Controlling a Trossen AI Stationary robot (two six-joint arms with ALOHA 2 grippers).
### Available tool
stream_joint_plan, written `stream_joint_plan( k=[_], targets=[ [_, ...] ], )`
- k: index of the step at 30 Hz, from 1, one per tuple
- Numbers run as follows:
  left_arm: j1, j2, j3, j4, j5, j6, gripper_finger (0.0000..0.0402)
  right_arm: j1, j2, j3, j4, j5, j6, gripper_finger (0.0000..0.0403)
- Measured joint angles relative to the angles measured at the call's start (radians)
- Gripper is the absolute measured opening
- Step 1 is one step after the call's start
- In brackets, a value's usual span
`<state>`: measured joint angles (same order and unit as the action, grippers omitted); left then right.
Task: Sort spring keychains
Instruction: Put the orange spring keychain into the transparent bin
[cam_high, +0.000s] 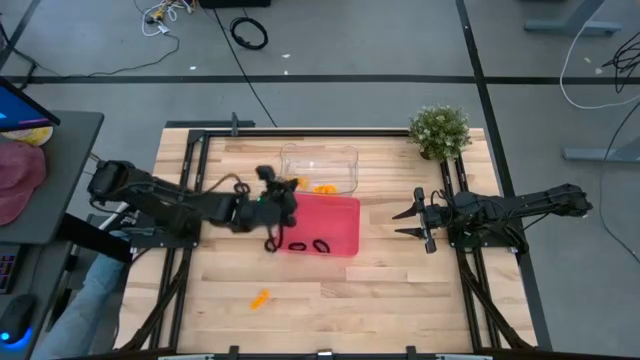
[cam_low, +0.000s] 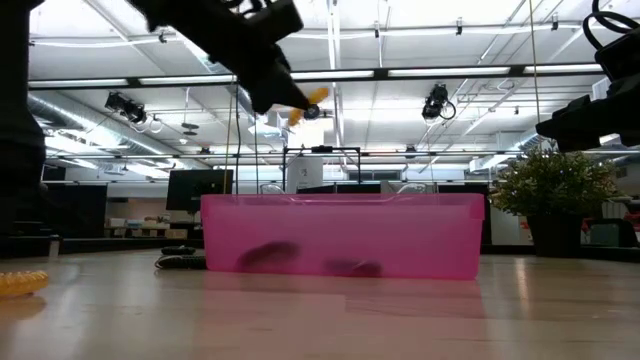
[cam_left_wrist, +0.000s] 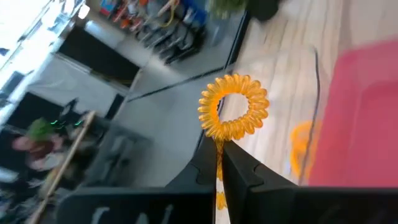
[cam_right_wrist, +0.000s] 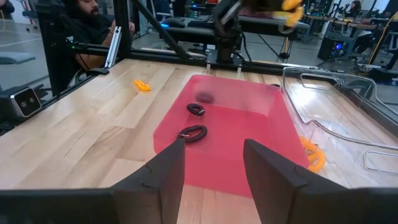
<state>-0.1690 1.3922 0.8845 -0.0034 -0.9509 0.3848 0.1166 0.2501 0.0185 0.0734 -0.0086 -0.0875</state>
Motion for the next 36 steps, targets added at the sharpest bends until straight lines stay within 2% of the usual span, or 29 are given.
stream_joint_plan(
  k=[3,6,13,18,21,27,31,36],
  targets=[
    [0.087,0.000,0.000,0.097,0.136,0.067,0.0005,0.000,0.000,0.000,0.000,0.000,0.000,0.0166],
    [0.167,0.000,0.000,0.123,0.287,0.067,0.0005,0.000,0.000,0.000,0.000,0.000,0.000,0.0166],
    [0.350,0.001,0.000,0.123,0.673,-0.060,0.0005,0.000,0.000,0.000,0.000,0.000,0.000,0.0166],
    [0.455,0.002,0.000,0.104,0.829,-0.154,0.0016,0.000,0.000,0.000,0.000,0.000,0.000,0.0166],
    [0.493,0.002,0.000,0.086,0.884,-0.191,0.0018,0.000,0.000,0.000,0.000,0.000,0.000,0.0166],
    [0.522,0.002,0.000,0.067,0.885,-0.192,0.0040,0.000,0.000,0.000,0.000,0.000,0.000,0.0166],
    [0.522,0.002,0.000,0.056,0.885,-0.192,0.0090,0.000,0.000,0.000,0.000,0.000,0.000,0.0166],
    [0.522,0.002,0.000,0.039,0.863,-0.196,0.0174,0.000,0.000,0.000,0.000,0.000,0.000,0.0166]
  ],
)
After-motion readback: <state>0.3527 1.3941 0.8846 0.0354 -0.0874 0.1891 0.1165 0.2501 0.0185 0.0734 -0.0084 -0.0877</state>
